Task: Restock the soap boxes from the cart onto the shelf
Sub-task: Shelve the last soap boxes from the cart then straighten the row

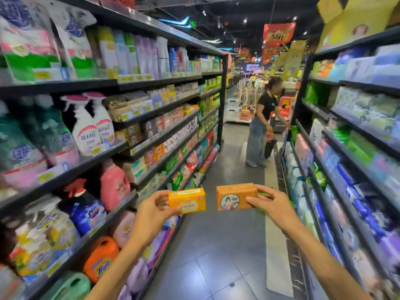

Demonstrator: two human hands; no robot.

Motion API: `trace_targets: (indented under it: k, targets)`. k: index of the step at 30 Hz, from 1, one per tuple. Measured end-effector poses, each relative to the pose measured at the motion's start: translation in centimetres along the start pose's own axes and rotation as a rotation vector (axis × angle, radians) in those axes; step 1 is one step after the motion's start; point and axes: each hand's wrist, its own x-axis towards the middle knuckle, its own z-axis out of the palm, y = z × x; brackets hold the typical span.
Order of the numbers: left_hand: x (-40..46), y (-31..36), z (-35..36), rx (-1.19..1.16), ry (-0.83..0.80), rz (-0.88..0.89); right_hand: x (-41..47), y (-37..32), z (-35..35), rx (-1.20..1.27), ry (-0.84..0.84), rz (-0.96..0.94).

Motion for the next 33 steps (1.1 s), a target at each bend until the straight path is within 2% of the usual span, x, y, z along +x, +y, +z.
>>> trace_targets:
  k: [4, 10, 19, 25, 33]
  targets:
    - [7.7, 0.8, 3.8, -0.002, -0.013, 0.044, 7.5, 1.0, -3.1, 0.009, 0.049, 0.002]
    - [21.0, -1.0, 8.0, 0.001, -0.011, 0.077, 19.5, 2.5, -3.8, 0.015, 0.089, 0.012]
    - [40.0, -3.6, 7.8, 0.046, 0.065, 0.107, 41.3, 1.6, 1.5, -0.005, 0.02, -0.067]
    - [47.4, -6.9, 3.8, 0.141, 0.261, 0.045, 55.0, 1.4, 9.5, 0.048, -0.147, -0.11]
    - [51.5, -9.8, -0.8, 0.274, 0.658, -0.047, 69.8, 1.2, 24.0, 0.102, -0.591, -0.233]
